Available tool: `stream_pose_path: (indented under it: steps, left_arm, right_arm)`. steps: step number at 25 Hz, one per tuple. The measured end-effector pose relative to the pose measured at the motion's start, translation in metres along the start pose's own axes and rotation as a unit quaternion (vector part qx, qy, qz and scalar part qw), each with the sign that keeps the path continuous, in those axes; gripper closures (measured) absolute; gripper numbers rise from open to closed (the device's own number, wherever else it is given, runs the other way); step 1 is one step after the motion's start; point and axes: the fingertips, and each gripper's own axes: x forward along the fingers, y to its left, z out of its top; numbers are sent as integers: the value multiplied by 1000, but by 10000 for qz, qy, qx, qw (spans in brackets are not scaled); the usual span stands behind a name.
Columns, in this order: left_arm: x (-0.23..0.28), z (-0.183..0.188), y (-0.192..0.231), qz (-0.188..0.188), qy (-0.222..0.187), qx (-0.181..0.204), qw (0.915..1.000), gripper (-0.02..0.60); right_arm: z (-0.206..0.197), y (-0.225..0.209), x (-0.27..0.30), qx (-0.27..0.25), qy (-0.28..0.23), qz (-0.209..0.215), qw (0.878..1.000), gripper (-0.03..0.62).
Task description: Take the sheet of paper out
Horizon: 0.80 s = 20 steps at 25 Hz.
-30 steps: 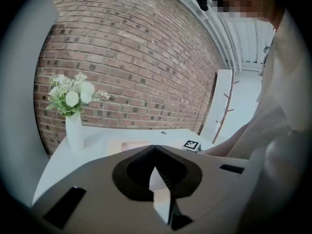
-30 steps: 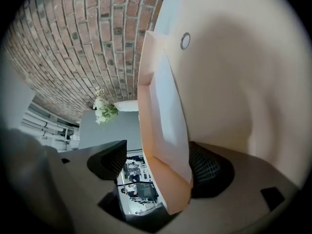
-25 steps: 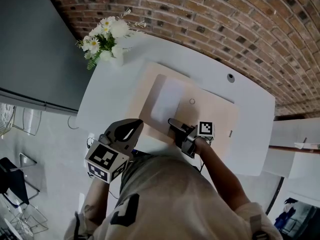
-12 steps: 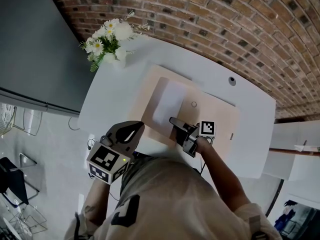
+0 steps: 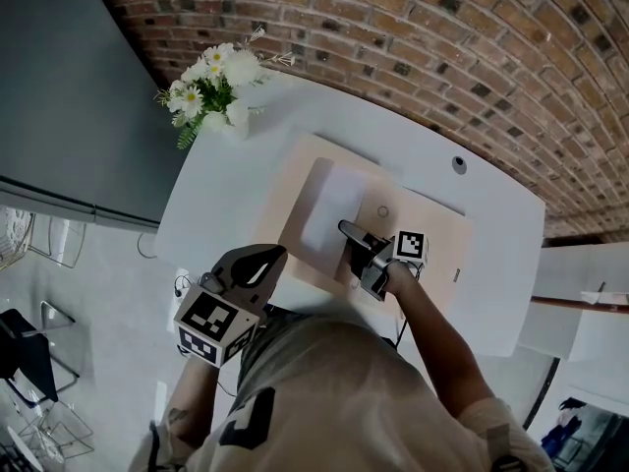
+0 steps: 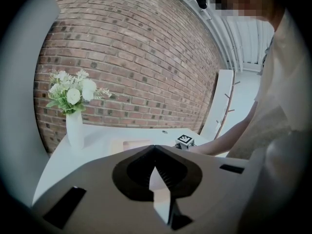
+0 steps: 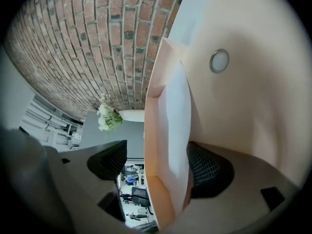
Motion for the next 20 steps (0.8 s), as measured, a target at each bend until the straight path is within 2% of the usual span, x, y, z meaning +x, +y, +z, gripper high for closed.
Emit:
stream_pose_path:
  steps: [9,16,20]
  left_arm:
    - [5,0,7,39,99,-83,9999,568]
    - [9,0,9,2,98,-105,9999,568]
    - [11,-1,11,-20,110,-118,9999,568]
  right_arm:
    - [20,12,16,-197,-30,236,9995,212]
    - [30,5,17,-174,-131,-272,9994,212]
    - [26,8,16,-344,-65,-160,9993,212]
